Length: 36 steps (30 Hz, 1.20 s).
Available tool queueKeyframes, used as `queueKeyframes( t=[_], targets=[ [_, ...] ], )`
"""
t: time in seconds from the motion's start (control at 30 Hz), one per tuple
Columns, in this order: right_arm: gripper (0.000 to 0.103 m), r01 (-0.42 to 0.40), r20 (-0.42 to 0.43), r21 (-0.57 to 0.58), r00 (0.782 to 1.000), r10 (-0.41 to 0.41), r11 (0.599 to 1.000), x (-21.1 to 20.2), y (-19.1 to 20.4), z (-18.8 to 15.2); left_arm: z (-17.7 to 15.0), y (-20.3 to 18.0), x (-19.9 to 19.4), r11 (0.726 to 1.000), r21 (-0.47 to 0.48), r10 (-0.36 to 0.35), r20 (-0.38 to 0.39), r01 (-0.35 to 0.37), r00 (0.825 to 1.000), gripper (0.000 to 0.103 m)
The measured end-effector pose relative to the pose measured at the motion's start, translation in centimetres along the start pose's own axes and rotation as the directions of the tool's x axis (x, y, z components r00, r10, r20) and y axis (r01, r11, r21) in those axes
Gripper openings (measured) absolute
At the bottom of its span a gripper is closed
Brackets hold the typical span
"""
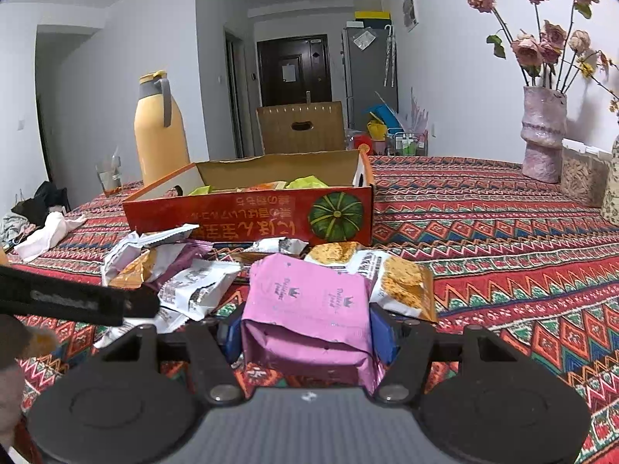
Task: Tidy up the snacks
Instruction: 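Grasp a pink packet with the right gripper while the left gripper grasps a white cookie packet, then carry the pink packet and white cookie packet over the box with both grippers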
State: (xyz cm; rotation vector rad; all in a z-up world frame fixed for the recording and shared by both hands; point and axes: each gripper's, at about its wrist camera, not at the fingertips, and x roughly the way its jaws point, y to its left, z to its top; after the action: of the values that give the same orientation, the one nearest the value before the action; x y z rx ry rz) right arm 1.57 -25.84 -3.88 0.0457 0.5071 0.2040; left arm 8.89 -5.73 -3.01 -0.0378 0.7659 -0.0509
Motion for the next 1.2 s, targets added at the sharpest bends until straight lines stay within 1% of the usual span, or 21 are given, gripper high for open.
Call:
queueKeyframes(
  t=[0.1, 0.23, 0.3, 0.4, 0.43, 0.53, 0.6, 0.67, 0.73, 0.83, 1.03, 1.2],
  targets=[
    [0.062, -0.005, 0.007, 0.009, 1.000, 0.005, 1.000, -0.3, -0.4, -0.4, -0.3, -0.5, 0.7, 1.000, -0.002, 0.018, -0.027, -0.018, 0.999, 0.103],
    [0.062, -0.014, 0.006, 0.020, 1.000, 0.014, 1.000, -0.4, -0.9, -0.8, -0.7, -0.6, 1.3, 0.998, -0.028, 0.047, -0.050, -0.048, 0.998, 0.103],
    [0.062, -0.018, 0.006, 0.023, 1.000, 0.018, 1.000, -0.4, -1.1, -1.0, -0.8, -0.6, 1.3, 0.997, -0.031, 0.063, -0.045, -0.064, 0.997, 0.103],
    [0.062, -0.024, 0.007, 0.024, 1.000, 0.023, 0.999, -0.6, -1.2, -1.1, -0.9, -0.8, 1.3, 0.997, -0.026, 0.065, -0.043, -0.066, 0.997, 0.102],
    [0.062, -0.025, 0.007, 0.025, 1.000, 0.024, 0.999, -0.6, -1.2, -1.2, -0.9, -0.9, 1.3, 0.997, -0.021, 0.069, -0.041, -0.070, 0.997, 0.099],
    [0.062, -0.027, 0.005, 0.027, 1.000, 0.027, 0.999, -0.6, -1.1, -1.3, -1.0, -1.2, 1.0, 0.998, -0.008, 0.061, -0.029, -0.061, 0.998, 0.087],
    [0.062, -0.029, 0.005, 0.024, 1.000, 0.029, 0.999, -0.7, -0.9, -1.4, -1.0, -1.2, 0.8, 0.998, -0.007, 0.054, -0.024, -0.054, 0.998, 0.084],
    [0.062, -0.030, 0.006, 0.020, 1.000, 0.029, 0.999, -0.9, -0.8, -1.4, -1.1, -1.2, 0.6, 0.999, -0.005, 0.051, -0.018, -0.051, 0.999, 0.077],
    [0.062, -0.028, 0.008, 0.017, 1.000, 0.028, 0.999, -1.0, -0.7, -1.4, -1.2, -1.1, 0.3, 0.999, -0.005, 0.039, -0.015, -0.040, 0.999, 0.075],
    [0.062, -0.025, 0.009, 0.012, 1.000, 0.025, 1.000, -1.2, -0.5, -1.4, -1.3, -1.0, -0.1, 1.000, -0.001, 0.026, -0.006, -0.026, 1.000, 0.064],
    [0.062, -0.020, 0.012, -0.002, 1.000, 0.021, 1.000, -1.7, 0.0, -1.4, -1.6, -0.6, -0.9, 1.000, -0.004, 0.006, 0.009, -0.006, 1.000, 0.058],
    [0.062, -0.018, 0.016, -0.014, 1.000, 0.018, 1.000, -2.1, 0.4, -1.4, -1.5, -0.4, -2.2, 1.000, 0.005, -0.005, 0.051, 0.004, 0.999, 0.057]
  ],
)
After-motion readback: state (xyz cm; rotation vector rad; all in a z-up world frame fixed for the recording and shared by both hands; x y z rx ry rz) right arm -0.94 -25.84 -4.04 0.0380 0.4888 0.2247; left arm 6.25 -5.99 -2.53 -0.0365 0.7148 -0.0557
